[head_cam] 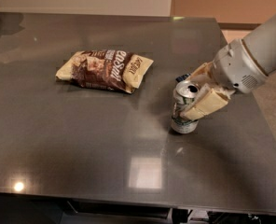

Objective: Move 7up can near brown chip bag

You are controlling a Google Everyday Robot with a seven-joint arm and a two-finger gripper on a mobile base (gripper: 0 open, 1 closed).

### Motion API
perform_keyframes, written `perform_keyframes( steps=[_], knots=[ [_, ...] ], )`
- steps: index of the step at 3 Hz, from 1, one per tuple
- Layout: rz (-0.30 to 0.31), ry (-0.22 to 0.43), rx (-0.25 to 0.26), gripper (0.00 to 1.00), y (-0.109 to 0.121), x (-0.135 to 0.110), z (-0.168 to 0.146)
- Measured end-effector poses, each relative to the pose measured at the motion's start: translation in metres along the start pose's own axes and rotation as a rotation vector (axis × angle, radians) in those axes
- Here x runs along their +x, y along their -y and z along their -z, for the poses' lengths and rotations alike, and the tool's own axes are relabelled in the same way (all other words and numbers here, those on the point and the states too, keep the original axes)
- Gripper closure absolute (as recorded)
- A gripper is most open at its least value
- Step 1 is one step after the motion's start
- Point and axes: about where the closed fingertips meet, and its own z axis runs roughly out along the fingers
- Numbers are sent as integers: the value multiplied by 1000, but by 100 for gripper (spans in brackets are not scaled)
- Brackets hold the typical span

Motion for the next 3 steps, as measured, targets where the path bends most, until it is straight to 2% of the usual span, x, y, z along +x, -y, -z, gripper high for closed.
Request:
perform_keyframes(
  steps=[1,3],
  knots=[
    [-31,21,14,100,28,-13,-15],
    [-50,87,15,100,60,-43,-41]
  ],
)
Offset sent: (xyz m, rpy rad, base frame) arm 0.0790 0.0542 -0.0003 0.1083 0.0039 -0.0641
